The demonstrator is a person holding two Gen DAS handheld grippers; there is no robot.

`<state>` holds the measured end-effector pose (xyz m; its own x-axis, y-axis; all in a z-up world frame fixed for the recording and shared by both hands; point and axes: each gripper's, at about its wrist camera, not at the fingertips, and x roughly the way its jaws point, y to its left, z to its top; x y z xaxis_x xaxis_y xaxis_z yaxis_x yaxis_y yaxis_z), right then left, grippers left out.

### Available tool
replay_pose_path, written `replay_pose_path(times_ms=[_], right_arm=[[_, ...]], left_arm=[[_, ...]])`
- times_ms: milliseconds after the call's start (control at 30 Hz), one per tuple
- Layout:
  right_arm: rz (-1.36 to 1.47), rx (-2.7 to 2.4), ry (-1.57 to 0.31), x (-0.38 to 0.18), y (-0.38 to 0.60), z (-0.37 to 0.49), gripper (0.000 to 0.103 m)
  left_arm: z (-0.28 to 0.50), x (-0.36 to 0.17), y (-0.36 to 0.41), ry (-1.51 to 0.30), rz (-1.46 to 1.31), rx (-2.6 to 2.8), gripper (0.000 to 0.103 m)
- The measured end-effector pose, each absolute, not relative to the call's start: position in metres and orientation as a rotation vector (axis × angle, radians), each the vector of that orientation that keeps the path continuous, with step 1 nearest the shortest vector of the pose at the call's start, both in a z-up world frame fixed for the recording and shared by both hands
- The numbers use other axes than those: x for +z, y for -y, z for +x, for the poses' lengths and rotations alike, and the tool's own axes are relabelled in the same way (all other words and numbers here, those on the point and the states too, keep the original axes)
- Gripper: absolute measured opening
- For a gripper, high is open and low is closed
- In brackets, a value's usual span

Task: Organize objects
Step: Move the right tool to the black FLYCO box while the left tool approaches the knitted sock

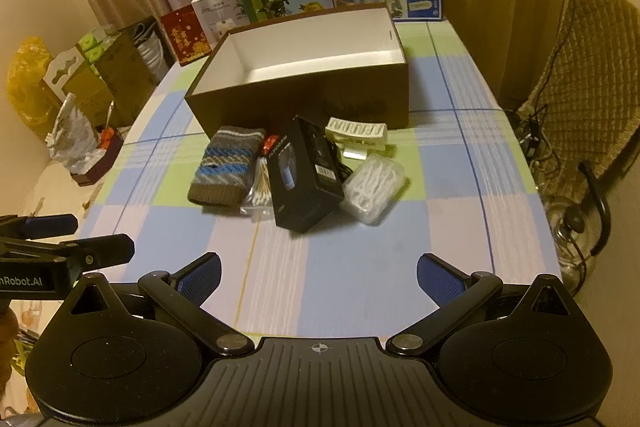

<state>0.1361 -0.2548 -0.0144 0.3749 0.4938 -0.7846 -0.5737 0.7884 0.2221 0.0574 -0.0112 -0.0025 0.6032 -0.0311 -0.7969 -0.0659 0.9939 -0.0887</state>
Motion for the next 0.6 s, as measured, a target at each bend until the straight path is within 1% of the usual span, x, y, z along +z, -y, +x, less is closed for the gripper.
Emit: replay_pose_path(times_ms=[367, 600], right_arm=[[-0.073, 0.776, -0.975, -0.033, 0.238, 0.193, 0.101], [-0.086, 0.86, -0.939, -0.045, 0.224, 0.227, 0.101]], left_arm=[[0.098, -0.009, 0.007, -0.946, -0.137, 0.108, 0.102], [0.127, -0.02, 0.007, -0.963, -0.16, 0.172, 0.102]])
